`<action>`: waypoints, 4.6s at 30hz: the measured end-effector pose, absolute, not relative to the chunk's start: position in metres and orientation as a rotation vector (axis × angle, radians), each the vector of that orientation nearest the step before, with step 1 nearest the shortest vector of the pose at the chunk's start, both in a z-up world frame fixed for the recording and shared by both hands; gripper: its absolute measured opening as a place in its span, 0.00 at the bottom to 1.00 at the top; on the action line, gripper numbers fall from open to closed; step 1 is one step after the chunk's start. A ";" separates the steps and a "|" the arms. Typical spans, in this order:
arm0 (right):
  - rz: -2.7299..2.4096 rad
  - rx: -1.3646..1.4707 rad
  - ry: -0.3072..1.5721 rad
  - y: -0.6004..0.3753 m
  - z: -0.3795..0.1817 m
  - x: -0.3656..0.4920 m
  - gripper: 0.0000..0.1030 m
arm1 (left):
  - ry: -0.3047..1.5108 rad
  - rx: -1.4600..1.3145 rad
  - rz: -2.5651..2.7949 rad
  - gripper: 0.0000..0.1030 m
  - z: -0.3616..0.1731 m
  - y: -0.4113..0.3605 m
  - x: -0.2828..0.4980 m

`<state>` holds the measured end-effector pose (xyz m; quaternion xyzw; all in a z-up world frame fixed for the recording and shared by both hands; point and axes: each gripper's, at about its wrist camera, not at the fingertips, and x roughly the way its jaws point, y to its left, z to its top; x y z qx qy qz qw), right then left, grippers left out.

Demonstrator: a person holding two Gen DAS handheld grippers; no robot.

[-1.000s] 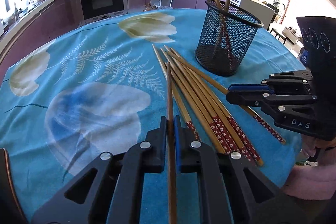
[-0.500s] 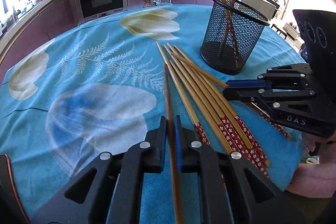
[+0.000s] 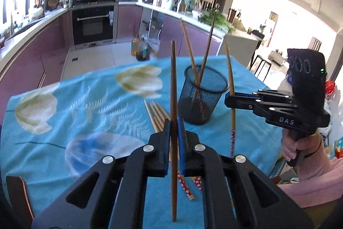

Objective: Organize utensils
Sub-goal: 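Lift the chopstick with the right tool and drop it into the mesh cup, then lower the right tool to the pile and grasp another chopstick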

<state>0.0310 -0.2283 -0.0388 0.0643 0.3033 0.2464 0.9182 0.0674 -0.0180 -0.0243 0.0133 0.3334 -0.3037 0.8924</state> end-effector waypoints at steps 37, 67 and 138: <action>0.397 0.121 0.504 -0.268 0.014 0.083 0.05 | 0.507 -0.048 -0.752 0.07 0.046 -0.108 0.125; 0.417 0.165 0.585 -0.267 -0.011 0.083 0.27 | 0.606 -0.009 -0.600 0.28 -0.002 -0.077 0.132; 0.409 0.104 0.878 -0.191 -0.122 0.068 0.06 | 0.919 0.074 -0.419 0.07 -0.122 -0.052 0.120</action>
